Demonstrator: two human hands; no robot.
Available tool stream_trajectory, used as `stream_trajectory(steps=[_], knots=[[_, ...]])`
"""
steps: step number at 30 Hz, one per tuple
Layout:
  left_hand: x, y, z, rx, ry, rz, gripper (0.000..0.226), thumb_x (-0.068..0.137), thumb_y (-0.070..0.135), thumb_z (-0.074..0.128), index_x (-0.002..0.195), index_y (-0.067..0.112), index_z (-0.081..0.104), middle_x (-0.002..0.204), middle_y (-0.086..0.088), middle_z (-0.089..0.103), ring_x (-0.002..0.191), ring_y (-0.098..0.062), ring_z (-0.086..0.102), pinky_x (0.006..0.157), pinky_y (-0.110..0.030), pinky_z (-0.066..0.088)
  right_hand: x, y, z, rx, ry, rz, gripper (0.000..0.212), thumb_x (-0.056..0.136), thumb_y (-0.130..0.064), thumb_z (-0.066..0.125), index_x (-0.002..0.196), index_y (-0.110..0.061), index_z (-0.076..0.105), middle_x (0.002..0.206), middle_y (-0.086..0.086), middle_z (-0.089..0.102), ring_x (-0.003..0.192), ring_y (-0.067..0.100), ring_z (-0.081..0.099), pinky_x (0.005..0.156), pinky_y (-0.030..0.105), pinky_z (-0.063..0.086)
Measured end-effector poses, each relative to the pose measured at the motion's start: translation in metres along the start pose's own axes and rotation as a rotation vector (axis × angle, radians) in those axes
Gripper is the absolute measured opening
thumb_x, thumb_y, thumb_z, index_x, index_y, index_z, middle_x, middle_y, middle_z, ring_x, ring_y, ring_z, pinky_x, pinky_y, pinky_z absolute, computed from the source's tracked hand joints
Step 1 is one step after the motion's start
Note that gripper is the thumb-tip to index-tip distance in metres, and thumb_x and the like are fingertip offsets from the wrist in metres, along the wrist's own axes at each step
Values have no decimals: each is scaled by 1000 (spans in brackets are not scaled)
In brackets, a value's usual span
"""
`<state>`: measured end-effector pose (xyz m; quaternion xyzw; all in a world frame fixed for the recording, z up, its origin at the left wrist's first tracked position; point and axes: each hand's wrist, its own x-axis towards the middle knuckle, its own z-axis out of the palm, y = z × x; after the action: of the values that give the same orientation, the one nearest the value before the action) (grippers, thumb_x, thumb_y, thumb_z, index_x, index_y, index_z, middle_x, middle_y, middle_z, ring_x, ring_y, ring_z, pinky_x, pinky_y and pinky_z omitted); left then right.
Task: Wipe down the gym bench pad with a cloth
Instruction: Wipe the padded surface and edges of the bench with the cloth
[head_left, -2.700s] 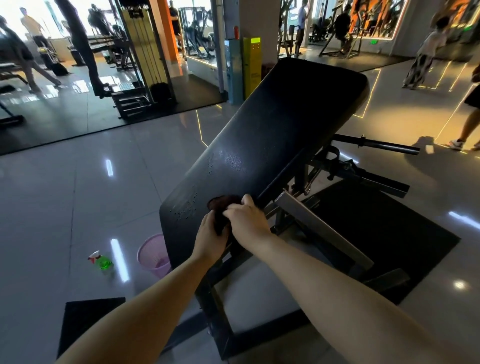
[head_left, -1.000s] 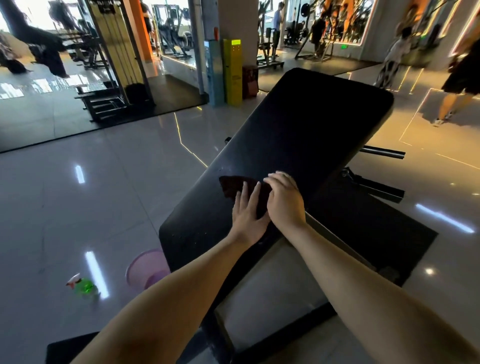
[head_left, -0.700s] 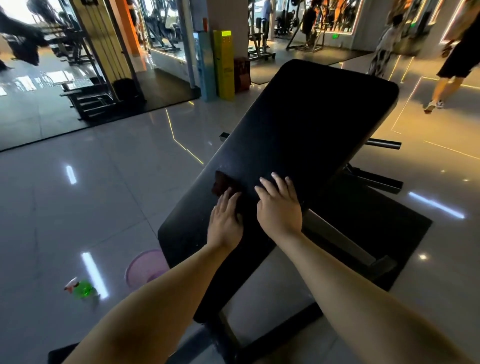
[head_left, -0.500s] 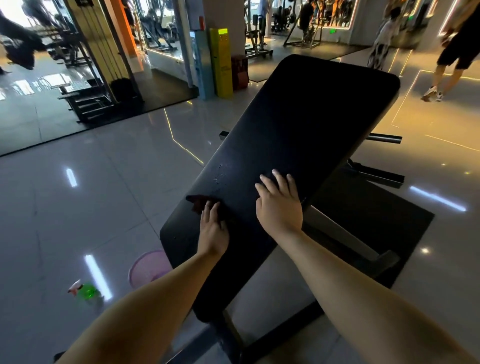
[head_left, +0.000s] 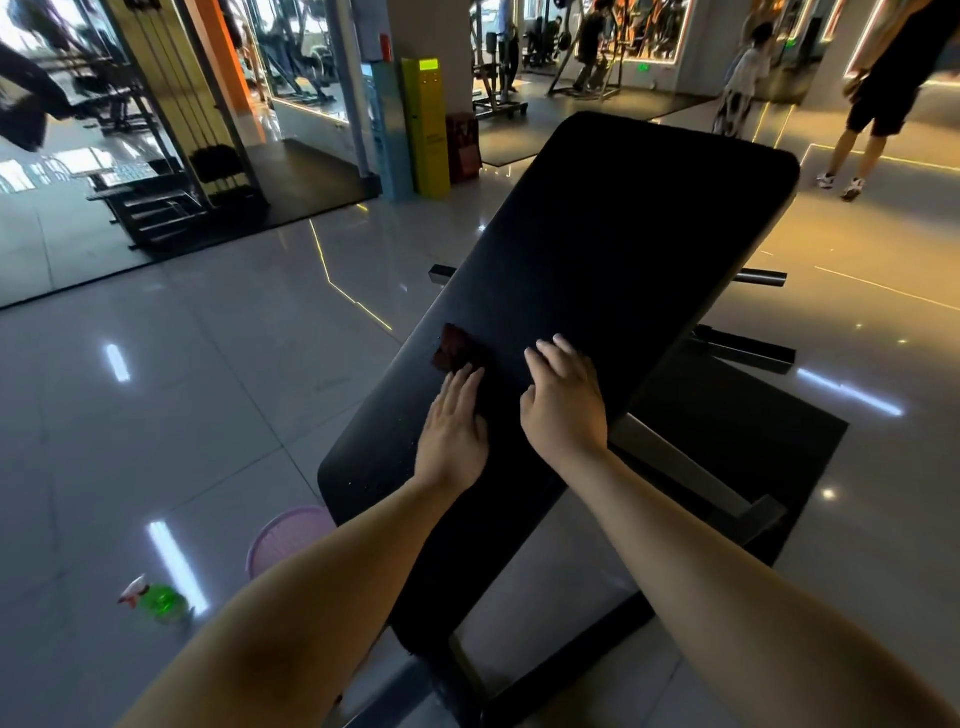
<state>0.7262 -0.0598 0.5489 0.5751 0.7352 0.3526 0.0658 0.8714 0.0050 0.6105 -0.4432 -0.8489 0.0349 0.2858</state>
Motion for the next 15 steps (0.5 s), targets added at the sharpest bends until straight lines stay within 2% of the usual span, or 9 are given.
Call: stream_trajectory(steps=[4, 7, 9, 11, 13, 15], knots=[[-13, -32, -8, -149, 0, -290, 64, 101, 11, 39, 161, 23, 20, 171, 2, 10, 157, -18, 5, 128, -43, 11, 9, -8, 8, -48, -81, -31, 53, 93, -19, 44, 146, -10, 43, 158, 4, 31, 150, 20, 11, 120, 37, 1], [-1, -21, -6, -229, 2, -335, 63, 101, 6, 37, 161, 18, 21, 171, 1, 5, 157, -19, 3, 128, -42, 9, 15, -15, 15, -10, -80, -24, 53, 92, -15, 45, 144, -8, 45, 155, 4, 36, 148, 19, 18, 120, 35, 5], [16, -8, -4, -239, 25, -276, 60, 101, 6, 39, 159, 16, 26, 170, 0, 9, 157, -20, 8, 128, -42, 12, 24, -19, 19, 47, -64, -5, 52, 92, -12, 46, 144, -8, 46, 153, 5, 40, 146, 19, 25, 120, 35, 14], [36, 4, -5, -236, -8, -125, 57, 104, 14, 42, 159, 18, 28, 170, 0, 14, 157, -18, 10, 127, -38, 14, 34, -21, 22, 78, -42, 15, 52, 92, -9, 46, 144, -9, 45, 152, 5, 42, 144, 19, 29, 119, 37, 21], [54, 10, -6, -188, -64, 51, 56, 105, 23, 44, 159, 20, 27, 169, 0, 16, 157, -17, 9, 127, -36, 13, 39, -22, 25, 77, -19, 31, 51, 93, -8, 47, 144, -10, 46, 151, 5, 42, 144, 19, 29, 118, 38, 23], [66, 3, -7, -115, -82, 128, 57, 103, 25, 43, 159, 22, 29, 169, 0, 19, 157, -19, 11, 127, -40, 15, 39, -24, 31, 9, -3, -4, 50, 92, -9, 48, 142, -10, 48, 150, 4, 45, 143, 19, 31, 118, 37, 21]])
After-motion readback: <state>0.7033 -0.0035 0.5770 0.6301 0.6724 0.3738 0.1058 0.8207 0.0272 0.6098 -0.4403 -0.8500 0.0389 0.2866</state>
